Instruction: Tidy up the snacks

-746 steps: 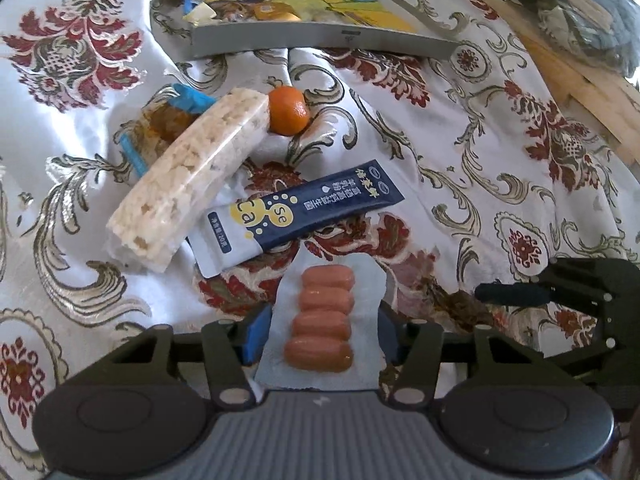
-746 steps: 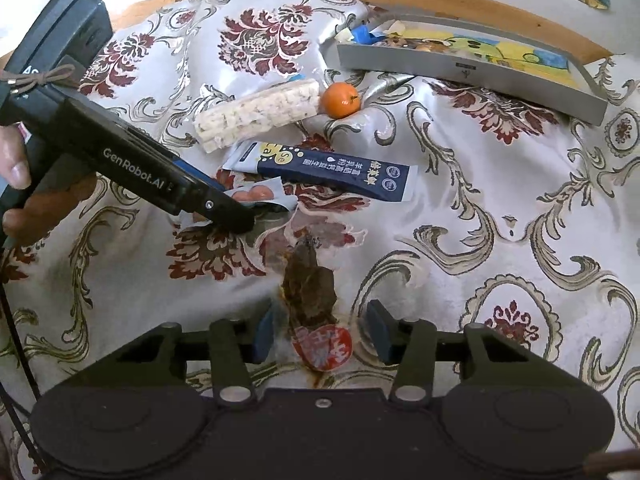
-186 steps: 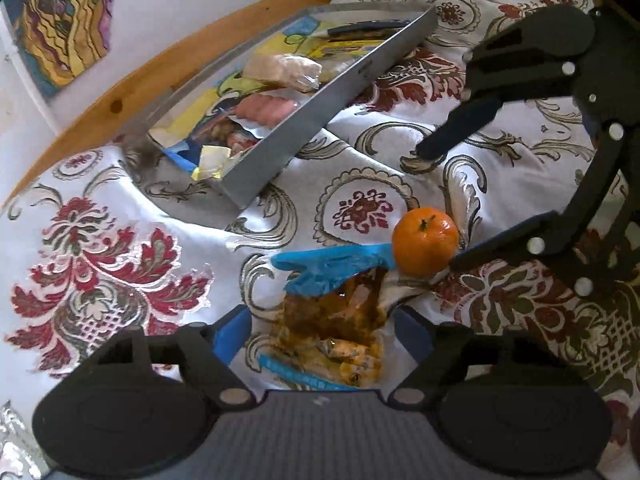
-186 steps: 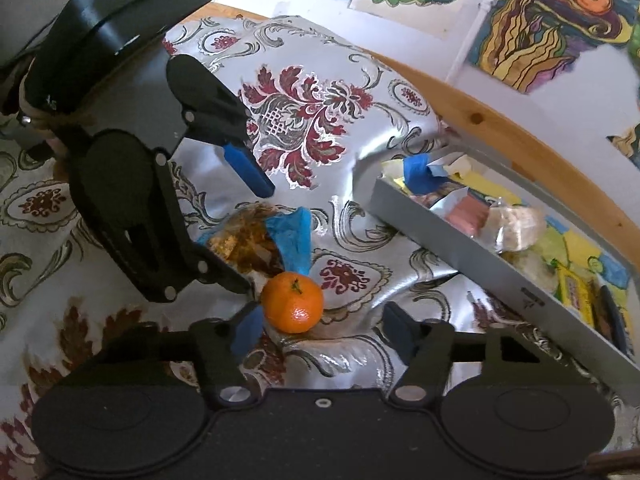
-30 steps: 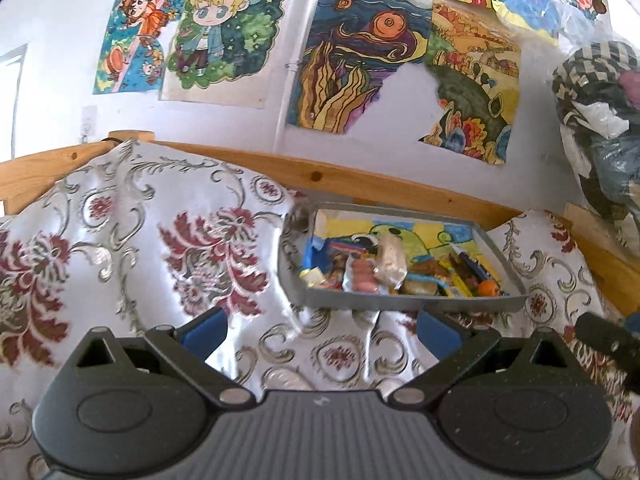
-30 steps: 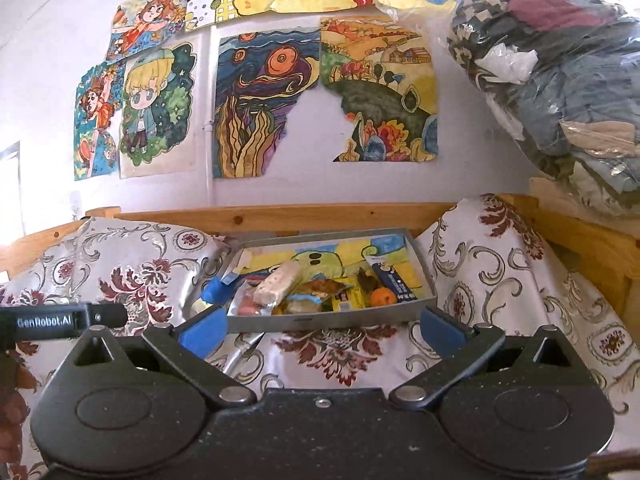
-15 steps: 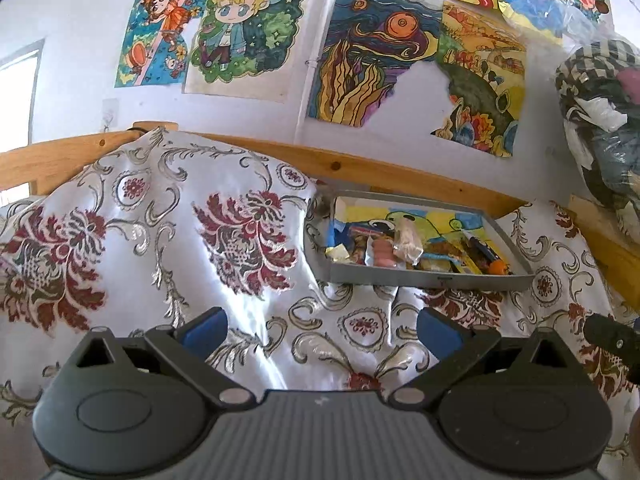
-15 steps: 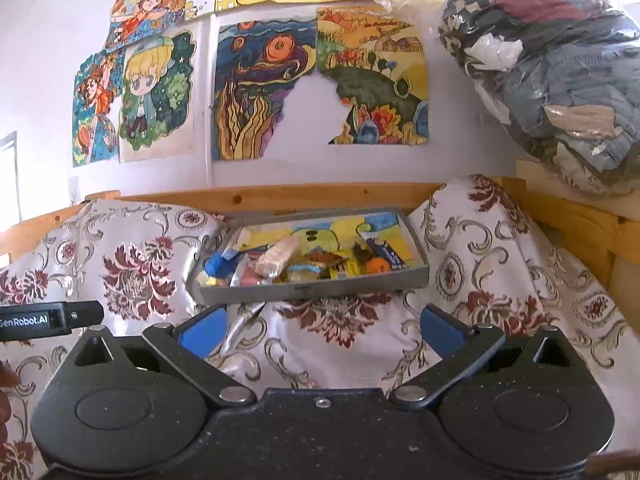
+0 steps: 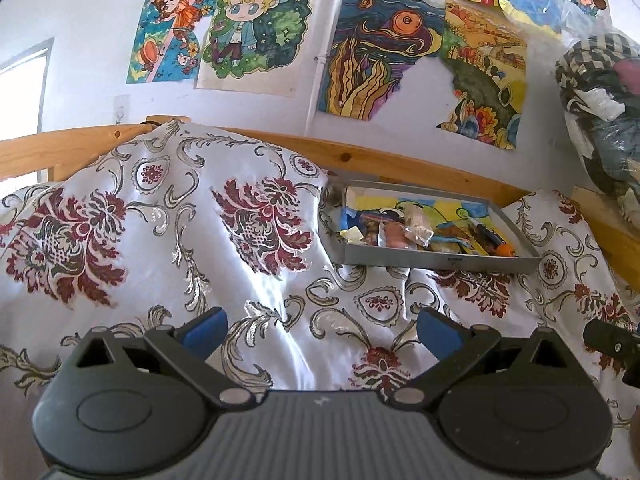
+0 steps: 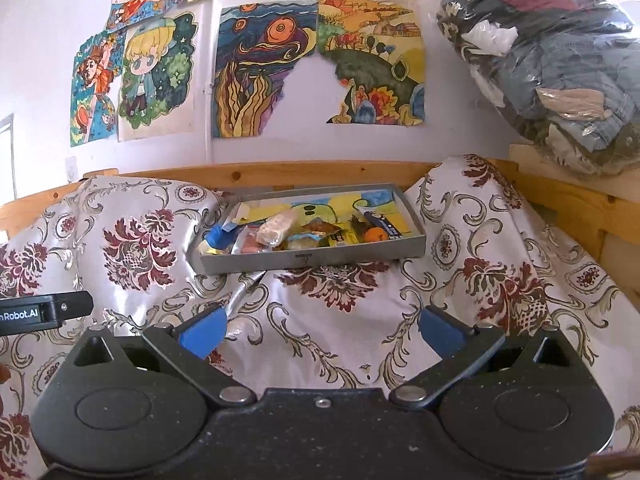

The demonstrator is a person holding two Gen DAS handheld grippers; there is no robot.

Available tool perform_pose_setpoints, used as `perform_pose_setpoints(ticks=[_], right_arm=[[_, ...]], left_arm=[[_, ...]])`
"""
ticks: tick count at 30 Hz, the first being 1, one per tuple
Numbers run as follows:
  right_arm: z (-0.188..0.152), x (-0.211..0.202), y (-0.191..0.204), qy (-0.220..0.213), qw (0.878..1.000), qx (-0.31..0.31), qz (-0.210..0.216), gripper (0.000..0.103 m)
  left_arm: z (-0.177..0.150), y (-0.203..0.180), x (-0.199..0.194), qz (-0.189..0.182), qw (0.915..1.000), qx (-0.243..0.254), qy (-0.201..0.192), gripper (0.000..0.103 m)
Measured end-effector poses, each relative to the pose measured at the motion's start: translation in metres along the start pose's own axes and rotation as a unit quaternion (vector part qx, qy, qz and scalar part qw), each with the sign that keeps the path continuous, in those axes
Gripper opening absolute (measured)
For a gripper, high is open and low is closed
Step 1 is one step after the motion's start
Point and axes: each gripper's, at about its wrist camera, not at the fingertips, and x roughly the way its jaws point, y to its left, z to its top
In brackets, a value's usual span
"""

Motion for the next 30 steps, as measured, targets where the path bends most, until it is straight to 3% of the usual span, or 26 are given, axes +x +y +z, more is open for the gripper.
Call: perform_pose_setpoints(ticks=[13, 30], right_arm=[[-0.023, 0.004, 0.007, 0.028, 0.999, 0.010, -0.023, 0.102], [-0.040, 0.014, 0.007, 0.051, 0.998, 0.017, -0.032, 0.102]], left_arm=[[-0.028, 0.001, 0.006, -0.027, 0.9975, 0.033, 0.056, 0.103], [-0.036, -0.002, 0.012, -0.029, 0.9969, 0.037, 0.064, 0.103]])
